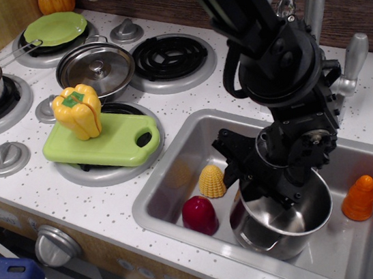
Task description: Flip pot upright in sink
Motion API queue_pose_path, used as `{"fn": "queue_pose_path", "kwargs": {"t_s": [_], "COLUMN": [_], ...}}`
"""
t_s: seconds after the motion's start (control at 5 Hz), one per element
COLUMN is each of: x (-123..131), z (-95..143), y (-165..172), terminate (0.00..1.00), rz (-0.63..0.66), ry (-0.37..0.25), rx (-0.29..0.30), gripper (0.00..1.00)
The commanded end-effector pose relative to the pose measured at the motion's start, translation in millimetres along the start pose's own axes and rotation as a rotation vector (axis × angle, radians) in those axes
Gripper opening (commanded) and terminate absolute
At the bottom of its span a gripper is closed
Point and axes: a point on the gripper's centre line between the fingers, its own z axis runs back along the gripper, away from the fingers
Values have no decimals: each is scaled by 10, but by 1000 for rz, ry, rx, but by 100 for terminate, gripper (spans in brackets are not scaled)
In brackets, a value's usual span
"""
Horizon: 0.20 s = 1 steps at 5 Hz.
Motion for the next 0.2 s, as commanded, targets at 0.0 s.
{"fn": "queue_pose_path", "kwargs": {"t_s": [0.0], "x": [104], "z": [143], "y": [50], "terminate": [100], "rz": [21], "ry": [-50], "rx": [-6], "gripper": [100]}}
